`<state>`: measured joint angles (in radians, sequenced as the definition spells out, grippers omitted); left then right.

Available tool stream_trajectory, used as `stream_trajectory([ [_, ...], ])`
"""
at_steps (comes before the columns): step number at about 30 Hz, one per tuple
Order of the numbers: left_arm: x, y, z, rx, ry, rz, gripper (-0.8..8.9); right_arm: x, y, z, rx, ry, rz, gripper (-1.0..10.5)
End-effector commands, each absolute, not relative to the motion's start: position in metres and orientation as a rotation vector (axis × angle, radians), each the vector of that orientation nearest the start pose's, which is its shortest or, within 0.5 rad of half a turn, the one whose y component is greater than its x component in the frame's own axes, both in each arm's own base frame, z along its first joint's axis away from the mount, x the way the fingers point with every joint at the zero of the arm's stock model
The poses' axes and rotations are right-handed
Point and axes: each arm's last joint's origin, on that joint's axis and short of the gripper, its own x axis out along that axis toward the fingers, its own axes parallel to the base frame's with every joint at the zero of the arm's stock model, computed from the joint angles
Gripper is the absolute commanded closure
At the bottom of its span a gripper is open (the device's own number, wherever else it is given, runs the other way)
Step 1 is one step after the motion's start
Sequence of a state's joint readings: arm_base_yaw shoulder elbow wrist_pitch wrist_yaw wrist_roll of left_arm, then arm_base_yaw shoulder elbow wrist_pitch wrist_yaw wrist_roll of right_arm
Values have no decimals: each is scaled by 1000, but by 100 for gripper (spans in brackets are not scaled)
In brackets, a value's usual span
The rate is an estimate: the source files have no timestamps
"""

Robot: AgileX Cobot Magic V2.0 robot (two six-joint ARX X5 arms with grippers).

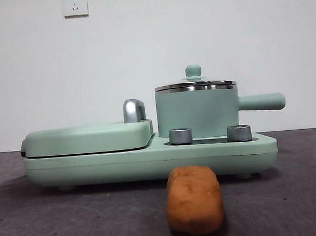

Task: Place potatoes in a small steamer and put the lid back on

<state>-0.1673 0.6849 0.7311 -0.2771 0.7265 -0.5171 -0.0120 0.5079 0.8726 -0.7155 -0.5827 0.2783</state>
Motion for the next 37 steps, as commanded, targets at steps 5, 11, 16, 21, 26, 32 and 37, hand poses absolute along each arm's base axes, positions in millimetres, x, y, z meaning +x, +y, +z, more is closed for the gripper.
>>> stream_trajectory([
  [5, 150, -48, 341, -531, 419, -856, 806, 96, 18, 357, 312, 415, 643, 934],
  [11, 160, -54, 351, -524, 429, -878, 804, 102, 18, 356, 316, 422, 657, 866],
  [16, 171, -63, 357, -504, 445, -914, 642, 108, 18, 354, 324, 444, 652, 601],
  [21, 183, -74, 361, -467, 461, -954, 463, 112, 18, 353, 331, 460, 650, 484],
  [26, 194, -88, 363, -429, 482, -1001, 374, 115, 18, 352, 335, 472, 649, 480],
  [32, 204, -101, 365, -393, 495, -1043, 375, 124, 19, 349, 343, 502, 654, 480],
  [37, 210, -110, 364, -363, 523, -1063, 375, 139, 25, 345, 347, 533, 691, 480],
])
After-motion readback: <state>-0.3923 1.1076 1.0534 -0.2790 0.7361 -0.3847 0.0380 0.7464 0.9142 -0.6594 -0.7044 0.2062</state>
